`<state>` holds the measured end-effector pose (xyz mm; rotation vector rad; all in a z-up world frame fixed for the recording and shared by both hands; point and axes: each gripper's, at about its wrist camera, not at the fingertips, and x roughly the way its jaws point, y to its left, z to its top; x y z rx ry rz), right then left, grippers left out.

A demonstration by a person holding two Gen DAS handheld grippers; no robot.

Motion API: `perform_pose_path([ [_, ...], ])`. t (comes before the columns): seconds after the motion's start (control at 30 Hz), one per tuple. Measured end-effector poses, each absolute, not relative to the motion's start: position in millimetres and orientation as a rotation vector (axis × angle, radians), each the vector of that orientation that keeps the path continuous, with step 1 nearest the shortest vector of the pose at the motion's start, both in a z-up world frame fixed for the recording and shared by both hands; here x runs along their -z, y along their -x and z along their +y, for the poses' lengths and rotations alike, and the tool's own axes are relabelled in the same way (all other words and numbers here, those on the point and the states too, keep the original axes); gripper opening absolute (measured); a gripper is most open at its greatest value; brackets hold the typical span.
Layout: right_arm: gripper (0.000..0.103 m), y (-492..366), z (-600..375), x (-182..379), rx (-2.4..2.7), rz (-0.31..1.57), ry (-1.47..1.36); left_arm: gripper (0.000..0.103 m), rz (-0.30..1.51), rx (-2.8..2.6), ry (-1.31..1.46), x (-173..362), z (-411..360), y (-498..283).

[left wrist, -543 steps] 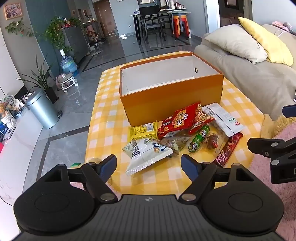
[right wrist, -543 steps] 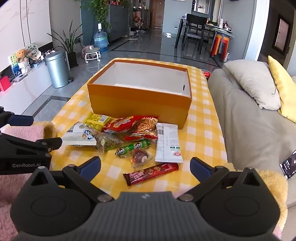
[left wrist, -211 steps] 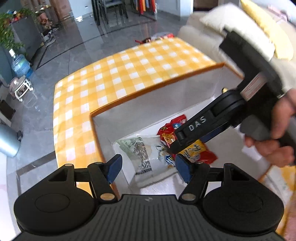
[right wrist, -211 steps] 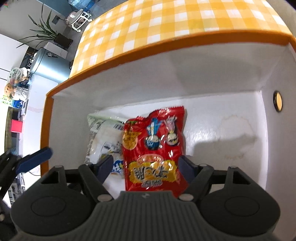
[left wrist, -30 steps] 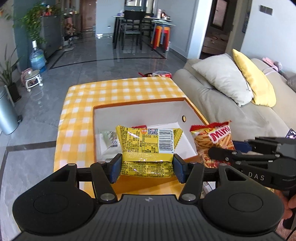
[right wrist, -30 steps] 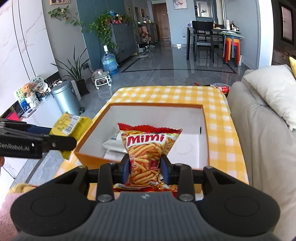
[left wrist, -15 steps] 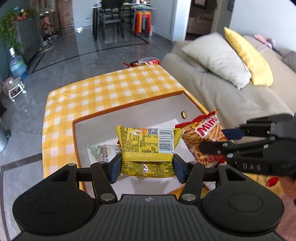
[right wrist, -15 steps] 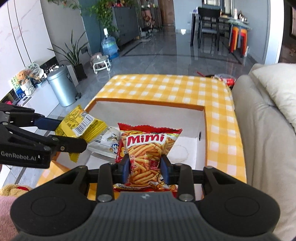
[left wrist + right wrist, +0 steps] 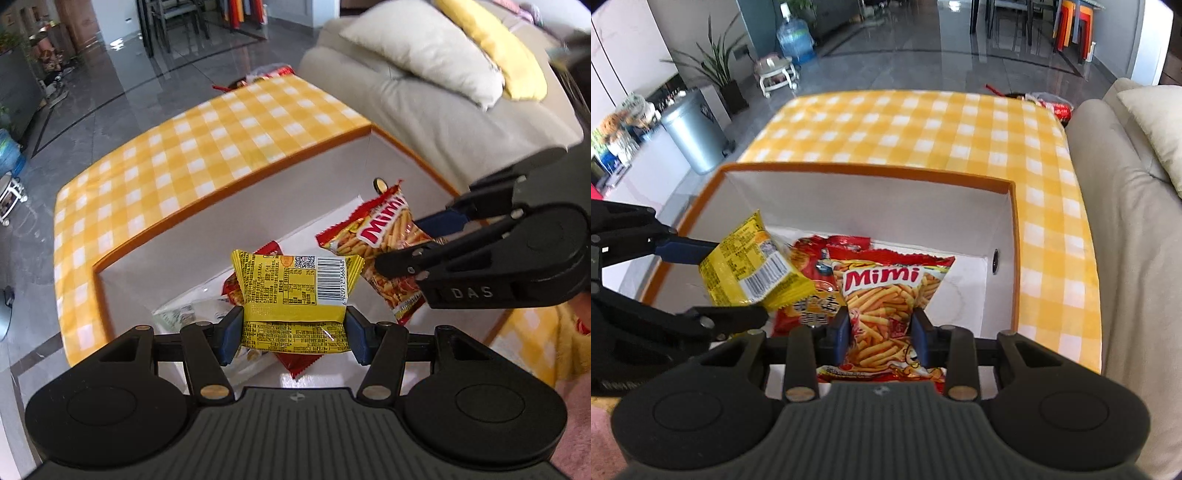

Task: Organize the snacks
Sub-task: 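Lift both snacks and carry them over the orange box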

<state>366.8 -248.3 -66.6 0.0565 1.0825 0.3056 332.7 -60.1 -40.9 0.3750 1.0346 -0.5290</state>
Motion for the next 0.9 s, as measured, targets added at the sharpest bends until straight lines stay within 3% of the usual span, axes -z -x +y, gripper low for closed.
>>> perform_pose_path([
  [0.73, 0.033, -409.3, -236.6, 97.8, -0.337, 1.117, 0.283, 0.066, 1.063, 0.647, -0.534, 77.5, -95.6, -360.1],
  [0.9, 0.033, -413.1, -235.1, 99.2, -0.339, 1.117, 0.296, 0.072, 1.075, 0.639, -0.524, 78.3, -94.8, -361.0],
])
